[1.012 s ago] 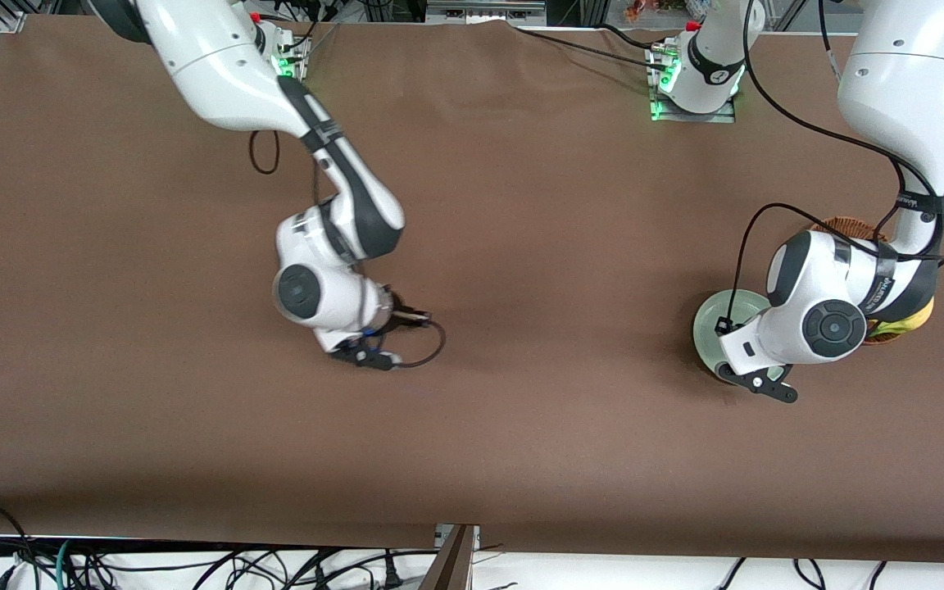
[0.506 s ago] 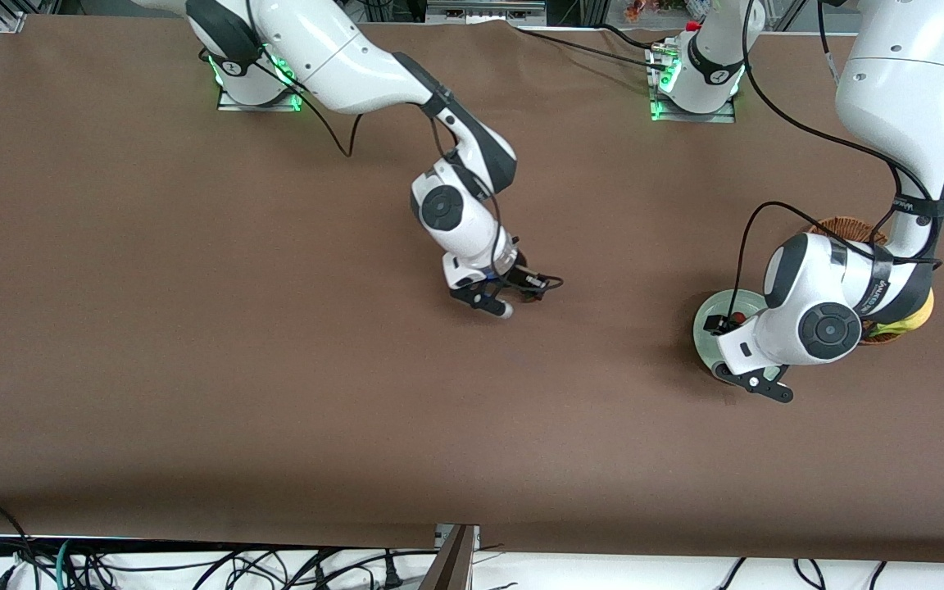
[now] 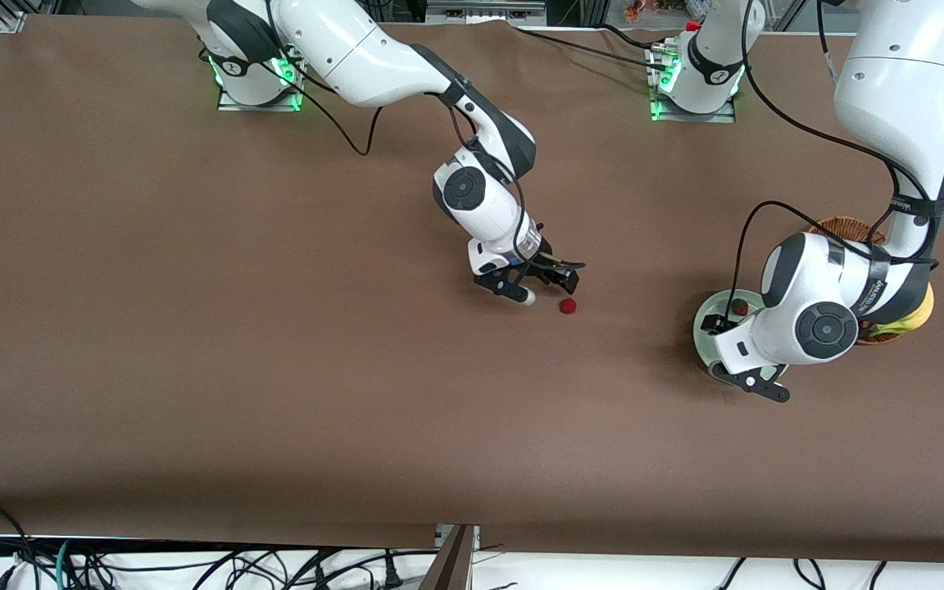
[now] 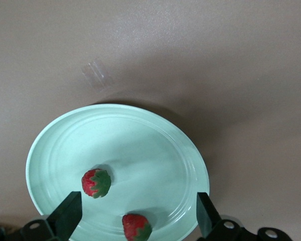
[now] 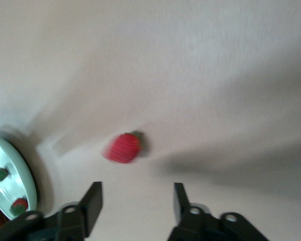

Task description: Collect all strawberries into plate

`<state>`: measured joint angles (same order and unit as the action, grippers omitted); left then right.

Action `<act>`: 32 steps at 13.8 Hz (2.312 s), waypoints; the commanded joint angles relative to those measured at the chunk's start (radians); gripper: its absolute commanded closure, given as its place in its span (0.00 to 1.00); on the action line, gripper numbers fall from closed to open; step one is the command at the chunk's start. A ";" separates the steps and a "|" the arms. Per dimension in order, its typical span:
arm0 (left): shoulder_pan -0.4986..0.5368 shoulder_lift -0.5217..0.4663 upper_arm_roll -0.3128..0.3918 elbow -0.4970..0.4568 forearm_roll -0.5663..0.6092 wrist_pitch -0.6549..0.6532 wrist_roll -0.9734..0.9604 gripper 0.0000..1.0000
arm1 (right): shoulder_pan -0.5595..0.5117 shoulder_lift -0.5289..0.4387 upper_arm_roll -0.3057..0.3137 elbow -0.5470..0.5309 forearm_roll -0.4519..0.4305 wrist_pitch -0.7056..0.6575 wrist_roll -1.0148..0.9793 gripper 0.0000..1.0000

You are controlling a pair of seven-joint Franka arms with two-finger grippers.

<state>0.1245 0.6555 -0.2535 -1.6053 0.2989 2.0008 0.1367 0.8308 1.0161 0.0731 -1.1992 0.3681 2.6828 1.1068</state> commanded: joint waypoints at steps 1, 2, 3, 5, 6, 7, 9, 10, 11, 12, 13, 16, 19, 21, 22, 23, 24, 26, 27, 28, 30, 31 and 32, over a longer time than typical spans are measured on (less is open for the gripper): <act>-0.003 -0.010 -0.015 -0.005 0.009 -0.011 -0.002 0.00 | -0.002 -0.007 -0.068 0.056 0.006 -0.131 -0.002 0.00; -0.003 -0.011 -0.029 -0.005 -0.003 -0.013 -0.003 0.00 | -0.015 -0.022 -0.090 0.091 0.006 -0.205 -0.008 0.00; -0.005 -0.013 -0.042 -0.011 -0.029 -0.013 -0.011 0.00 | -0.036 -0.039 -0.111 0.110 0.006 -0.294 -0.036 0.00; -0.008 -0.016 -0.073 -0.019 -0.044 -0.013 -0.093 0.00 | -0.102 -0.108 -0.131 0.112 0.006 -0.471 -0.181 0.00; -0.009 -0.014 -0.097 -0.019 -0.070 -0.011 -0.156 0.00 | -0.145 -0.134 -0.134 0.112 0.006 -0.559 -0.256 0.00; -0.016 -0.014 -0.122 -0.016 -0.098 -0.004 -0.226 0.00 | -0.180 -0.155 -0.138 0.112 0.005 -0.633 -0.316 0.00; -0.078 -0.007 -0.142 0.005 -0.104 0.012 -0.374 0.00 | -0.245 -0.206 -0.180 0.112 -0.044 -0.780 -0.439 0.00; -0.129 -0.002 -0.141 0.021 -0.092 0.044 -0.447 0.00 | -0.271 -0.224 -0.190 0.112 -0.072 -0.860 -0.505 0.00; -0.172 0.010 -0.139 0.024 -0.092 0.091 -0.509 0.00 | -0.297 -0.241 -0.203 0.112 -0.098 -0.930 -0.581 0.00; -0.195 0.025 -0.139 0.024 -0.095 0.146 -0.564 0.00 | -0.317 -0.254 -0.226 0.112 -0.116 -0.983 -0.657 0.00; -0.212 0.044 -0.139 0.037 -0.099 0.191 -0.615 0.00 | -0.337 -0.273 -0.258 0.112 -0.126 -1.033 -0.727 0.00; -0.268 0.133 -0.130 0.166 -0.092 0.236 -0.670 0.00 | -0.436 -0.324 -0.317 0.106 -0.142 -1.145 -0.969 0.00; -0.312 0.139 -0.047 0.133 -0.017 0.335 -0.669 0.00 | -0.538 -0.428 -0.308 0.066 -0.253 -1.219 -1.127 0.00; -0.313 0.151 -0.043 0.122 0.022 0.401 -0.666 0.00 | -0.602 -0.509 -0.279 0.038 -0.293 -1.247 -1.170 0.00; -0.313 0.164 -0.043 0.120 0.037 0.426 -0.667 0.00 | -0.645 -0.554 -0.257 0.023 -0.310 -1.262 -1.191 0.00; -0.312 0.170 -0.043 0.111 0.049 0.441 -0.667 0.00 | -0.674 -0.594 -0.231 0.006 -0.342 -1.267 -1.215 0.00; -0.313 0.173 -0.043 0.102 0.051 0.456 -0.669 0.00 | -0.691 -0.638 -0.216 -0.015 -0.381 -1.267 -1.235 0.00; -0.313 0.188 -0.043 0.087 0.051 0.496 -0.669 0.00 | -0.719 -0.706 -0.181 -0.058 -0.419 -1.267 -1.237 0.00; -0.313 0.194 -0.043 0.076 0.051 0.512 -0.669 0.00 | -0.739 -0.741 -0.153 -0.094 -0.419 -1.264 -1.234 0.00; -0.312 0.199 -0.043 0.062 0.051 0.524 -0.669 0.00 | -0.754 -0.775 -0.118 -0.130 -0.419 -1.264 -1.234 0.00; -0.309 0.199 -0.039 0.039 0.051 0.542 -0.669 0.07 | -0.762 -0.810 -0.082 -0.177 -0.437 -1.261 -1.236 0.00; -0.306 0.197 -0.039 0.038 0.051 0.543 -0.669 0.26 | -0.765 -0.823 -0.078 -0.177 -0.443 -1.259 -1.239 0.00; -0.304 0.196 -0.039 0.038 0.051 0.543 -0.669 0.52 | -0.779 -0.844 -0.076 -0.177 -0.442 -1.256 -1.240 0.00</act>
<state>-0.1813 0.8641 -0.2982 -1.5533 0.3206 2.5278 -0.5248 0.0908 0.2364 -0.0325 -1.3224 -0.0569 1.4064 -0.1223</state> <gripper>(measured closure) 0.066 0.000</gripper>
